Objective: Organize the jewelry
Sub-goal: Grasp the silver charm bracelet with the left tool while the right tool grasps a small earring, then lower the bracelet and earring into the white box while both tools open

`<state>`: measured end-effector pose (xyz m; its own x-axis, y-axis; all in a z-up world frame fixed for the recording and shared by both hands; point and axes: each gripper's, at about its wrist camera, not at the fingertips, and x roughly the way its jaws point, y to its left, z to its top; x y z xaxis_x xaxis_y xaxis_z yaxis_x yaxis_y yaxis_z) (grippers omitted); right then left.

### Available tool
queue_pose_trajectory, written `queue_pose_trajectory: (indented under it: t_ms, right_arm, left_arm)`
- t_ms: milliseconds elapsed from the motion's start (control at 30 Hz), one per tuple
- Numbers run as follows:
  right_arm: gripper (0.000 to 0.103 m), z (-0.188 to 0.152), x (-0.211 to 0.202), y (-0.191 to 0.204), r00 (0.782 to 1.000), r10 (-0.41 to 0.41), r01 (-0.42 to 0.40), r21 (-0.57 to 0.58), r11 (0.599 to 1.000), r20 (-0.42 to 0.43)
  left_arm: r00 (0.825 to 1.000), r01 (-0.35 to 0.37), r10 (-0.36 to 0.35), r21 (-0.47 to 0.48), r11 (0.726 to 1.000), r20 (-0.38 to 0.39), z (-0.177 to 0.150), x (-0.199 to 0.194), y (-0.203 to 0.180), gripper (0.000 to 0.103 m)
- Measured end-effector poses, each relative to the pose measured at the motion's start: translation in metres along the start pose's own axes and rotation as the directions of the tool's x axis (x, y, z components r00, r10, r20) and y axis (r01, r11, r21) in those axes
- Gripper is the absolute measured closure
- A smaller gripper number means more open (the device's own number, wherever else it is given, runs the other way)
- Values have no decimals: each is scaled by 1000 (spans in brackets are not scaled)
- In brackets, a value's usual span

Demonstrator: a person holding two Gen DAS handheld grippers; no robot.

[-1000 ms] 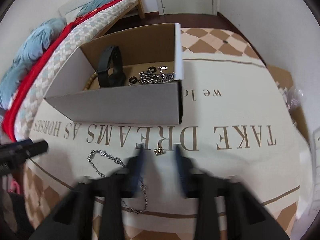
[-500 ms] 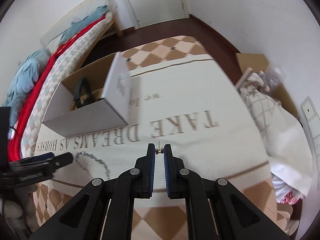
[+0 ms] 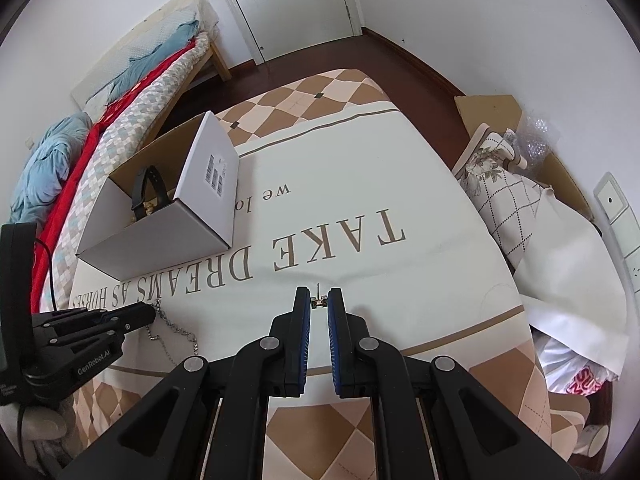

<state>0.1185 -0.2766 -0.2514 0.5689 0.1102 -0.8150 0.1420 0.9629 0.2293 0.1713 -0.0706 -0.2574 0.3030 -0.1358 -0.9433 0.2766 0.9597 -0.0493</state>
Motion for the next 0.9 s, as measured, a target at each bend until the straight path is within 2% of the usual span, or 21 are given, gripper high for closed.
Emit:
queue_pose_trajectory:
  t_ms: [200,367,633,900]
  right_arm:
    - [94,4,-15,7,999,35,-35,-5,999,25]
    - [94,10,-26,19,997,77,-77,-18,997,32]
    - [94,34,-48,41,989,141,-139,-39,989,53]
    - [94,82,-68,80,974,219,-211,-124,970,55]
  left_arm:
    - [998,18,-13,-78,997,63,-10,-35,33,103]
    - [992,39,-29,-83,996,122,-10,-76,43,103]
    - [975,51,-38,-54,997,217,10,-138,46,103]
    - [949,43,-27,-43,998,313,53,-192,62,103]
